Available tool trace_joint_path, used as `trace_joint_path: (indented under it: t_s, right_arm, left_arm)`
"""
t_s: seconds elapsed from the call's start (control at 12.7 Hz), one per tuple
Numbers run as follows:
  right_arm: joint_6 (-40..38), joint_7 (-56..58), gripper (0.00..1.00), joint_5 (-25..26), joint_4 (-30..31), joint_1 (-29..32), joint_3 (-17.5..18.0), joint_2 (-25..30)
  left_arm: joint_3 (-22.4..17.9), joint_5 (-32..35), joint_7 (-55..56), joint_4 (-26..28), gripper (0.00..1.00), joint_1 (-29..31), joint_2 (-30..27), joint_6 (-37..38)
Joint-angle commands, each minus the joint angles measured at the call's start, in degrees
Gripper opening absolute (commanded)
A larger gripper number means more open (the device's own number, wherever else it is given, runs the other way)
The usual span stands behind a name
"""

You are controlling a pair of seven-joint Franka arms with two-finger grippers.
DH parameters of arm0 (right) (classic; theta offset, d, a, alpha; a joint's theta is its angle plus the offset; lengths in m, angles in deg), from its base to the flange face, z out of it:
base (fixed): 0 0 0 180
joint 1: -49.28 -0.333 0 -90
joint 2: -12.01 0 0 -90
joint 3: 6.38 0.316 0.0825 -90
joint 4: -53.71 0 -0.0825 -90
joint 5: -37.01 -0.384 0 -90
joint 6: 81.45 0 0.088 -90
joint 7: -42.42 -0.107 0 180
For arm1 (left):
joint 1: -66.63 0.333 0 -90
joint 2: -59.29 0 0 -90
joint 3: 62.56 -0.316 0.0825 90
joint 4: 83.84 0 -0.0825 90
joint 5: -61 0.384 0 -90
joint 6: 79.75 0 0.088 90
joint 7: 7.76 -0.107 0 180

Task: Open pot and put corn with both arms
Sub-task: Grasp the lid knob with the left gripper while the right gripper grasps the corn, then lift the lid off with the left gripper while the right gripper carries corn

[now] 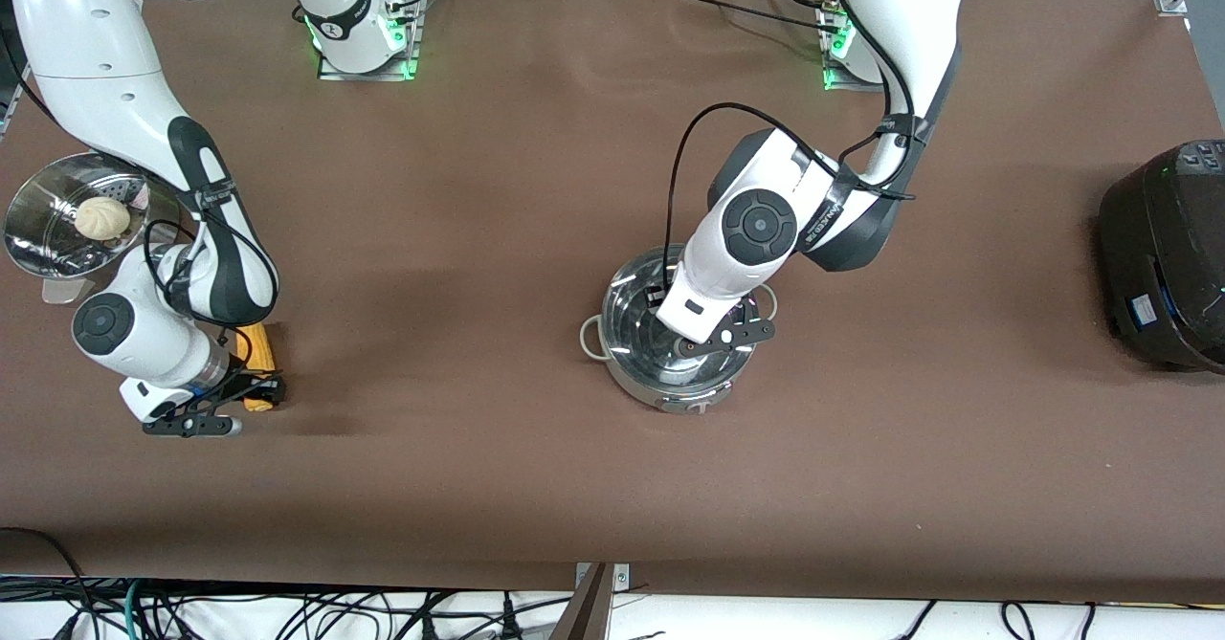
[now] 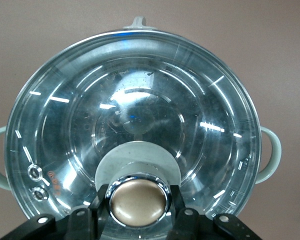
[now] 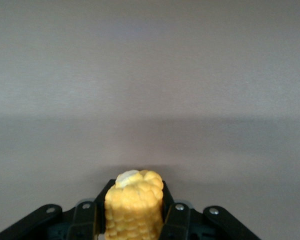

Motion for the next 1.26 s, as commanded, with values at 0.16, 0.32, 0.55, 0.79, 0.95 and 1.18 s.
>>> trace_joint_path:
  t_s: [0.16, 0.32, 0.55, 0.79, 0.95, 1.18]
  right_arm:
    - [-19.9, 1.0, 0.32, -5.7, -7.4, 0.1, 2.6, 6.9]
    - [-21.9, -0.6, 0.32, -6.7, -7.7, -0.2, 5.8, 9.9]
    - [-25.4, -11.4, 0.32, -6.0, -7.7, -0.8, 11.8, 12.9]
    - [-26.2, -18.2, 0.32, -5.9, -7.8, -5.6, 12.9, 14.7]
    - [-26.3, -21.9, 0.32, -5.4, -9.1, -8.8, 13.0, 14.9]
    - [-26.2, -30.6, 0.32, -5.3, -12.7, -15.9, 13.0, 14.9]
  left_arm:
    - [-0.6, 1.2, 0.1, -1.6, 0.0, -0.5, 1.0, 0.2]
    - [-0.6, 1.2, 0.1, -1.6, 0.0, -0.3, 0.8, 0.3]
    - [-0.5, 1.2, 0.1, -1.8, 0.0, 0.3, -2.0, 4.7]
    - [-0.8, 1.1, -0.1, -9.6, 0.0, 1.7, -3.5, 15.7]
    - [-0.7, 1.0, -3.8, -11.1, 0.0, 4.5, -3.7, 19.0]
    - [-0.7, 1.4, -14.4, -9.4, 0.0, 10.6, -5.8, 19.8]
